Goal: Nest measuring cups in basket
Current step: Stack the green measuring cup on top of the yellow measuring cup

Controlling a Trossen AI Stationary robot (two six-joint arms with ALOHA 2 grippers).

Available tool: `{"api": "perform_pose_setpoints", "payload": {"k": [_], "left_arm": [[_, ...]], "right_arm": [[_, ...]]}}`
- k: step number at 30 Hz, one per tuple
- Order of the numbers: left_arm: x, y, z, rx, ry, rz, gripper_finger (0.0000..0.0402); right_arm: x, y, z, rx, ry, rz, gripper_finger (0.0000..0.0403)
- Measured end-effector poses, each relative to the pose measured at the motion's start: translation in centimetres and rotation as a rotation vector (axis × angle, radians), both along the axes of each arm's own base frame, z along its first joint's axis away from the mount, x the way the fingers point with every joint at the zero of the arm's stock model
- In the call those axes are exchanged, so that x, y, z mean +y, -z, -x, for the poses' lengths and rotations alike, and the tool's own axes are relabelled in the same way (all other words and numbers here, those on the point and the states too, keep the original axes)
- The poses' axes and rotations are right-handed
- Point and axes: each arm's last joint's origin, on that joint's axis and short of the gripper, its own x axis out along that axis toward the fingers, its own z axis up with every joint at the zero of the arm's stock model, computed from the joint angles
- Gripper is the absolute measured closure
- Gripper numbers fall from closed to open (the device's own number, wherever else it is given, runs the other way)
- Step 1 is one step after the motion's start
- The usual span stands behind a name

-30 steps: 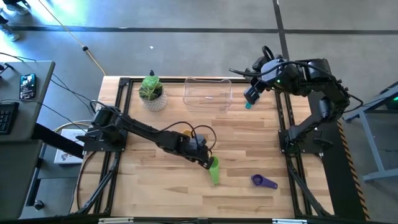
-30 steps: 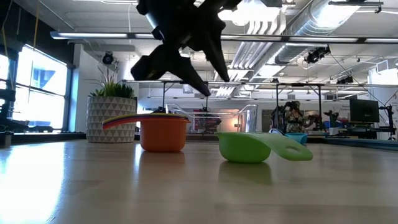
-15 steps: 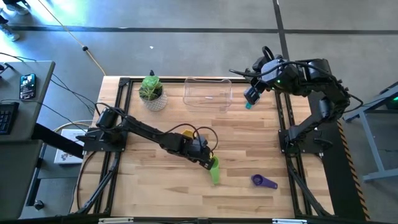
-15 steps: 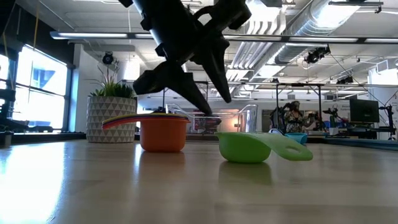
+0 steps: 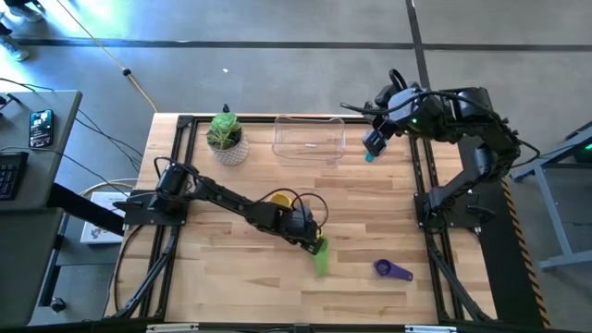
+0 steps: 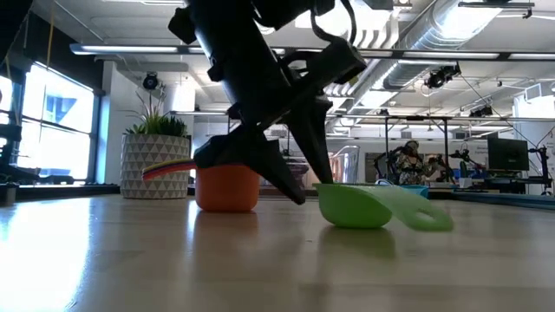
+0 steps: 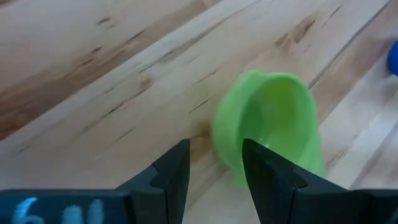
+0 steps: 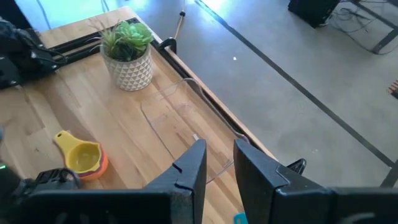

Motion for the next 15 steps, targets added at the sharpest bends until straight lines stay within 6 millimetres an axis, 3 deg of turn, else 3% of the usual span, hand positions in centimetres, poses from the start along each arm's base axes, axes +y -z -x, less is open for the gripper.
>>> {"api": "perform_pose_setpoints", "payload": {"k": [15], "left_arm": [[0.36,0.21,-0.29,-0.021,0.003,-0.044,0.0279]], "right_arm": [[0.05,0.02,-0.02,0.009,-0.023,-0.004,0.0329]]}}
